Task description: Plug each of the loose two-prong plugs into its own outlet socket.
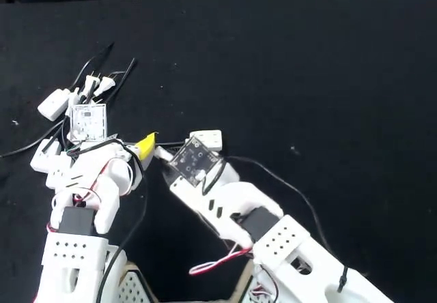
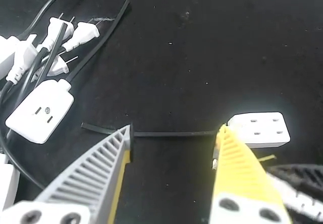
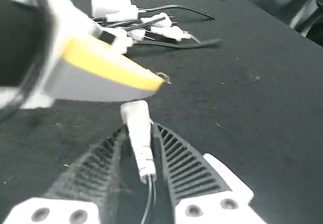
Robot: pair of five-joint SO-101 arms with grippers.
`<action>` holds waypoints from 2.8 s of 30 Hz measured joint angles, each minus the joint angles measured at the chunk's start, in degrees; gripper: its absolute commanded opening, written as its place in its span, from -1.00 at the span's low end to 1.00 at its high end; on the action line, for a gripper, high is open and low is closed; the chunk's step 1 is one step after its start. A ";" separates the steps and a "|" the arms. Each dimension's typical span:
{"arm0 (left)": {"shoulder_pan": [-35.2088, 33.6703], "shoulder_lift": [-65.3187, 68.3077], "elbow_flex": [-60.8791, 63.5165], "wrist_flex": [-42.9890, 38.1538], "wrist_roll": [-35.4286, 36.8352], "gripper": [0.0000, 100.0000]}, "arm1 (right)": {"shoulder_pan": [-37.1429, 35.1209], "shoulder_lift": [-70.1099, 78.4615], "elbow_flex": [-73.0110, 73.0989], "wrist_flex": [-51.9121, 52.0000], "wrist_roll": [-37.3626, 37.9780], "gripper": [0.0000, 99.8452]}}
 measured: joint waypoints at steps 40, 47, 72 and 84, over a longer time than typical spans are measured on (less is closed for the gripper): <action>-5.45 4.13 -1.58 0.53 1.32 -0.47 | 23.30 40.44 -58.55 68.40 -3.43 -0.98; -5.36 25.23 -12.92 0.53 -1.58 -0.47 | 23.30 43.52 -61.27 71.47 -3.43 -0.98; 0.79 85.54 -51.08 2.02 -9.58 -0.47 | 27.08 43.52 -56.70 67.69 -3.43 -0.98; 0.26 85.54 -53.54 20.31 -9.58 -0.47 | 27.08 43.52 -56.70 67.60 -3.43 -0.98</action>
